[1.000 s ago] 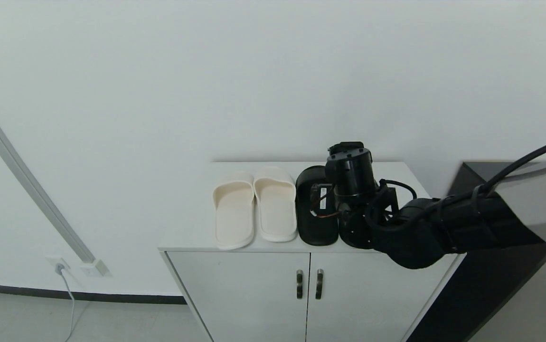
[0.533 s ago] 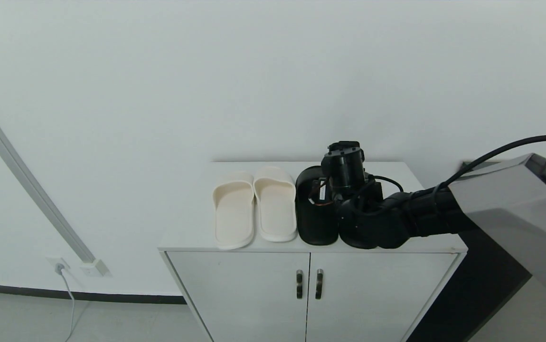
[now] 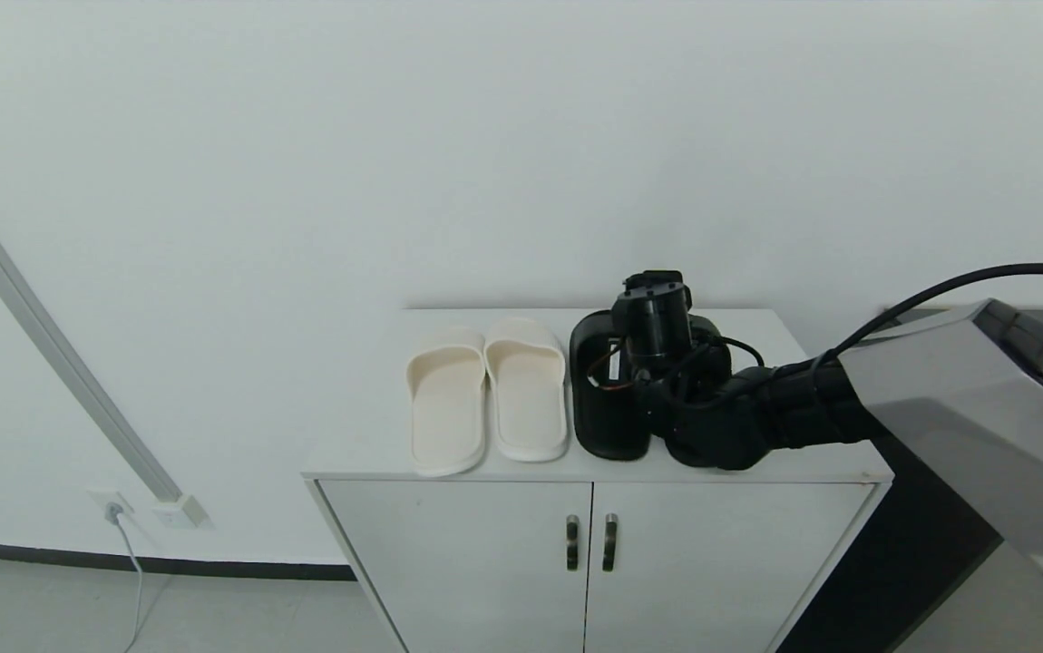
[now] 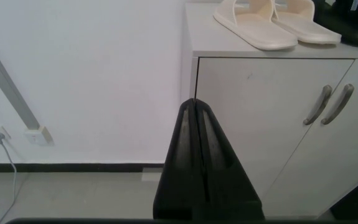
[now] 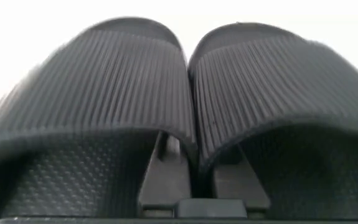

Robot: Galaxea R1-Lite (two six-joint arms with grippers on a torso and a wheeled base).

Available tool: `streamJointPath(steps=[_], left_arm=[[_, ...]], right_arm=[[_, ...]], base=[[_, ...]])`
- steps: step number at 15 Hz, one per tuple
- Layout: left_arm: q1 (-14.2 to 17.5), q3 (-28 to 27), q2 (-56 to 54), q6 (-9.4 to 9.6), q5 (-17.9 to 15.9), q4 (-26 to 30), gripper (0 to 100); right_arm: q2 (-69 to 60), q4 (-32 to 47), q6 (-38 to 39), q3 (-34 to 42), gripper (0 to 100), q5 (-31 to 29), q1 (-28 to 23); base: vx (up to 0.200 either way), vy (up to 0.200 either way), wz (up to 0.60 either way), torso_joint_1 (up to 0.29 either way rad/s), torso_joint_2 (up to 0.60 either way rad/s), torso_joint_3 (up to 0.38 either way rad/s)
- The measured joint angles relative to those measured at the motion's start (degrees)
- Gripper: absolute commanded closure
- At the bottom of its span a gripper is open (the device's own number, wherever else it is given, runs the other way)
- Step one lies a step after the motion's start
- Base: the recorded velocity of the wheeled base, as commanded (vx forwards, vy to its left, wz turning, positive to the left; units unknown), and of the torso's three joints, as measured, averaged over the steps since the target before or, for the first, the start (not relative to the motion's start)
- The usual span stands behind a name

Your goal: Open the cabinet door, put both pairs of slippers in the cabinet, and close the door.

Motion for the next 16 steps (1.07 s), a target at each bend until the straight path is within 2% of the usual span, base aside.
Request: streamJointPath(steps=[4,7,11,16], left_arm=[[0.0,0.0,0.0,0.00,0.0,0.0,100],[0.0,0.0,0.0,0.00,0.0,0.0,100],[0.0,0.0,0.0,0.00,0.0,0.0,100],[0.0,0.0,0.0,0.02,0.0,0.0,100]], right_arm=[[-2.2,0.1,-0.5,0.8,100,-0.2,0.1],[-6.3,-0.2,-1.3,5.8,100,1.7,0.5],[-16.1,-4.8,-2.7,20.9,100,14.8,1.9],[-28.6,-16.7,-7.4,41.9,100,35.1,2.3]], base=[[0.000,0.000,0.00,0.000,0.00,0.000],[0.000,0.000,0.00,0.000,0.00,0.000],[0.000,0.000,0.00,0.000,0.00,0.000],[0.000,0.000,0.00,0.000,0.00,0.000]])
